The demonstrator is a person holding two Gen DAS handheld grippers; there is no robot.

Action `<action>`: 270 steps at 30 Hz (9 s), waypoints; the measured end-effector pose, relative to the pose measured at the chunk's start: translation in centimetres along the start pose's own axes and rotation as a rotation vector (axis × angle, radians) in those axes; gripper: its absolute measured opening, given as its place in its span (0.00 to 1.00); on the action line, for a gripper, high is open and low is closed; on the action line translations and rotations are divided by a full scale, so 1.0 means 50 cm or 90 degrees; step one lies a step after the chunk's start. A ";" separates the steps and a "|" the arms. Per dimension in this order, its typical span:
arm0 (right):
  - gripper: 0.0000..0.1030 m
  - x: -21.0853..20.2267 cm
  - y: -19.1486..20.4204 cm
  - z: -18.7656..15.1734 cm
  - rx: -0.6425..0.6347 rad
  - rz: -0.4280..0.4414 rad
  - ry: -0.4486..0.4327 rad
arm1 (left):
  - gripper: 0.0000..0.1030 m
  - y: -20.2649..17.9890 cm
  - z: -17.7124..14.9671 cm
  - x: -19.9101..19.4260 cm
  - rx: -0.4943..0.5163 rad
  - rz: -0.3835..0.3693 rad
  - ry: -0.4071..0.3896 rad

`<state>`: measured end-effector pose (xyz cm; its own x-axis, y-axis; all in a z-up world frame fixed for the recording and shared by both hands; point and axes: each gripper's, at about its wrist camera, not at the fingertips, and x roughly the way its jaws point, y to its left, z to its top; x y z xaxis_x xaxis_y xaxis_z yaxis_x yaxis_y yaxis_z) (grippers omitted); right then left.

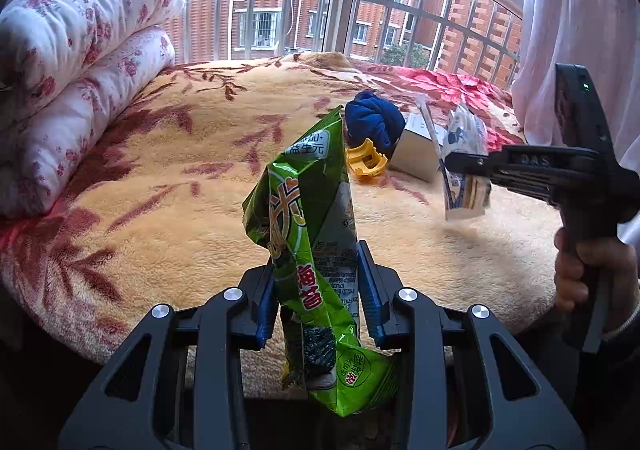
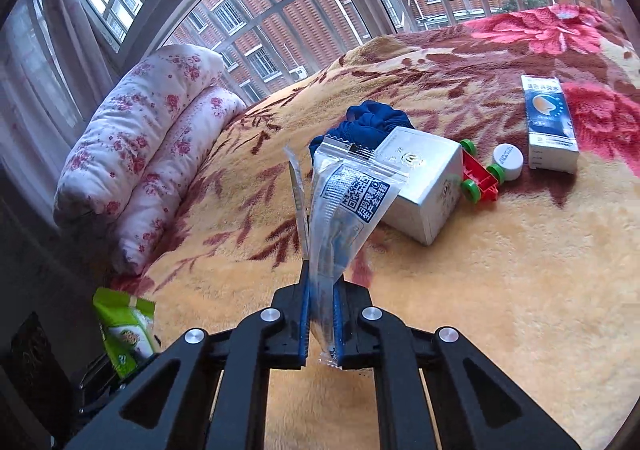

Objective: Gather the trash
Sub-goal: 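Carry the chip bag and packet toward the orange bucket with both grippers, then lower both grippers over the orange bucket and release bag and packet, then grasp the white box with the right gripper, then grasp the yellow plastic piece with the left gripper while the right holds the box, then carry the yellow piece and white box over the orange bucket, then open both grippers to drop the yellow piece and box into the bucket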

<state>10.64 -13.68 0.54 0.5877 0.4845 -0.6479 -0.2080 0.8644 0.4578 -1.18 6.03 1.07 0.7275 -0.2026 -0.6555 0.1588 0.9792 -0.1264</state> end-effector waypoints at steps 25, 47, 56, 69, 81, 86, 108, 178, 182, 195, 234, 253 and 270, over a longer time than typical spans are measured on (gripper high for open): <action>0.09 -0.222 0.035 -0.310 -0.061 -0.017 0.005 | 0.33 -0.132 -0.101 -0.050 0.108 0.023 0.021; 0.09 -0.148 -0.005 -0.475 -0.063 -0.042 0.175 | 0.33 -0.141 -0.289 0.025 0.199 -0.023 0.215; 0.09 -0.061 -0.045 -0.501 -0.036 -0.050 0.268 | 0.34 -0.152 -0.347 0.126 0.235 -0.047 0.331; 0.44 0.019 -0.067 -0.496 -0.005 -0.076 0.327 | 0.80 -0.132 -0.388 0.209 0.227 -0.037 0.441; 0.44 0.003 -0.081 -0.497 0.005 -0.082 0.318 | 0.80 -0.112 -0.392 0.209 0.202 -0.043 0.440; 0.50 -0.030 -0.078 -0.497 -0.007 -0.083 0.299 | 0.80 -0.115 -0.379 0.193 0.196 -0.035 0.421; 0.89 -0.230 0.028 -0.210 -0.203 -0.102 0.003 | 0.89 -0.095 -0.089 -0.057 0.174 -0.041 0.015; 0.63 -0.189 -0.112 0.004 -0.200 -0.101 -0.114 | 0.89 -0.098 0.200 0.418 -0.076 0.082 0.188; 0.63 -0.194 -0.113 -0.020 -0.181 -0.081 -0.115 | 0.81 -0.110 0.198 0.428 -0.049 0.107 0.192; 0.63 -0.192 -0.091 -0.067 -0.158 -0.066 -0.102 | 0.46 -0.111 0.193 0.377 -0.048 0.070 0.146; 0.63 -0.256 0.006 -0.408 -0.119 -0.089 0.051 | 0.46 -0.122 -0.241 -0.001 0.166 -0.058 0.169; 0.63 -0.079 -0.093 -0.510 -0.020 -0.110 0.227 | 0.46 -0.095 -0.362 0.173 0.158 -0.116 0.388; 0.75 -0.080 -0.098 -0.492 -0.013 -0.104 0.223 | 0.79 -0.080 -0.347 0.180 0.134 -0.128 0.410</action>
<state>-9.93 -16.55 -14.07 0.3124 0.3531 -0.8819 -0.1516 0.9350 0.3207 -6.87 0.49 -17.26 0.1404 -0.2689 -0.9529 0.4214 0.8871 -0.1883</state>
